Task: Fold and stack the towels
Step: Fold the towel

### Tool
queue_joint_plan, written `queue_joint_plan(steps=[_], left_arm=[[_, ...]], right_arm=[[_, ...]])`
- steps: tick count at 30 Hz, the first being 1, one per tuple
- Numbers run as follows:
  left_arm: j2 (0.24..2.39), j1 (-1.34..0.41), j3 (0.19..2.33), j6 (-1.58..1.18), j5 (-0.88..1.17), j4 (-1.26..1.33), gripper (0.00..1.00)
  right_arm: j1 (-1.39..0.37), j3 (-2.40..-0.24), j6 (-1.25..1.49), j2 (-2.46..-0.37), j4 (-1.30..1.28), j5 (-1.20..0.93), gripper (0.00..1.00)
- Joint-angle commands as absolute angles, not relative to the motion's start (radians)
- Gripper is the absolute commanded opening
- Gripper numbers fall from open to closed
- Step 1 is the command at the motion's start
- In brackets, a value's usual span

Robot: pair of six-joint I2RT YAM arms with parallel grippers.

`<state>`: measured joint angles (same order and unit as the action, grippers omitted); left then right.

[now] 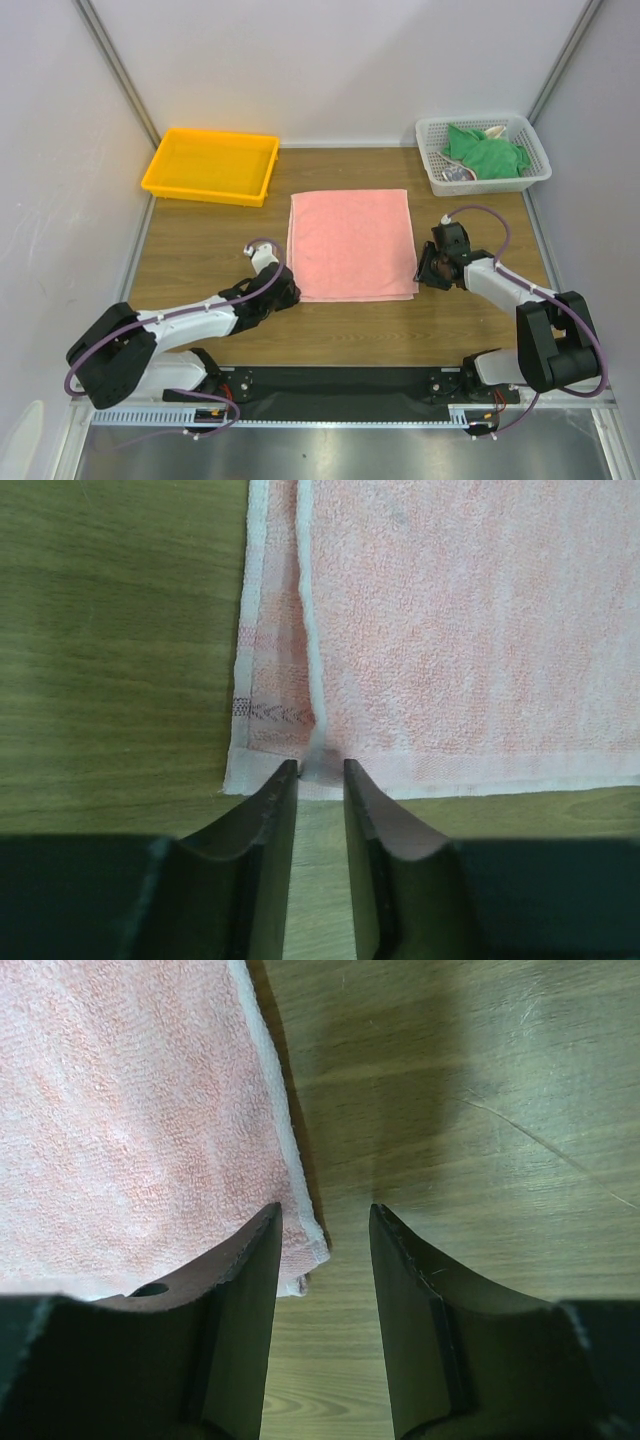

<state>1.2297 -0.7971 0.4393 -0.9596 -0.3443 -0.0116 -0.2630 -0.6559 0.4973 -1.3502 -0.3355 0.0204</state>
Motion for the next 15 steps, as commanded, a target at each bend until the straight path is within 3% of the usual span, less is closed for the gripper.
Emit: queue_joint_plan(steps=[1, 4, 5, 6, 15], left_arm=[[1.246, -0.792, 0.440, -0.951, -0.362, -0.003, 0.26], [1.258, -0.792, 0.439, -0.954, -0.364, 0.023, 0.17], [1.258, -0.792, 0.440, -0.954, -0.367, 0.025, 0.05], [1.255, -0.793, 0.439, -0.954, -0.368, 0.022, 0.00], [1.235, -0.793, 0.443, -0.945, -0.383, 0.012, 0.00]], right_arm=[[-0.258, -0.652, 0.495, -1.351, -0.311, 0.026, 0.45], [-0.256, -0.644, 0.499, -1.351, -0.310, 0.029, 0.45], [-0.255, -0.641, 0.503, -1.350, -0.308, 0.028, 0.45], [-0.253, -0.637, 0.503, -1.348, -0.305, 0.026, 0.45], [-0.245, -0.595, 0.540, -1.313, -0.299, -0.044, 0.45]])
